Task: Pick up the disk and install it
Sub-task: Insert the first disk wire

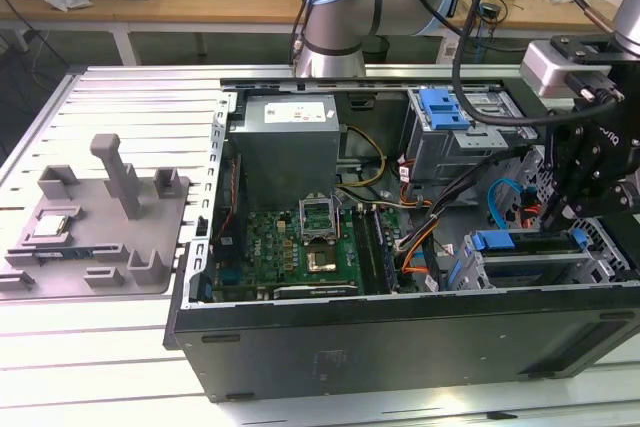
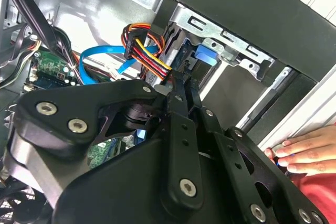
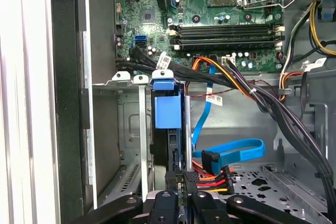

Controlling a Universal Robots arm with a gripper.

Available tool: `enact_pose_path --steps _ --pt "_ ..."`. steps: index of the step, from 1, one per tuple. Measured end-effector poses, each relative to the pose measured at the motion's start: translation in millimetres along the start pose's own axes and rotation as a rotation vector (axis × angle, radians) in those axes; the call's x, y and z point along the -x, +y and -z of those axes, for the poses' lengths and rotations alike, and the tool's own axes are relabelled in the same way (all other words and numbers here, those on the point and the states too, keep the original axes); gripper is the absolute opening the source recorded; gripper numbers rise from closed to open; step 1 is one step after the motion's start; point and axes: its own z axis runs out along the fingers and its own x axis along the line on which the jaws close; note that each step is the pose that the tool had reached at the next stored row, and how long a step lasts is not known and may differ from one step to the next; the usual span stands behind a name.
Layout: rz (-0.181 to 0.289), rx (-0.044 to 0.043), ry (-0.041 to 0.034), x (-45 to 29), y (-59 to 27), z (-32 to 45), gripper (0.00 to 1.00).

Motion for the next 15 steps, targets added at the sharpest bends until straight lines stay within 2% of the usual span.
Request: enact_pose_path --steps 15 --pt "0.0 0.0 0.0002 -1.0 -0.3 -3.1 0.16"
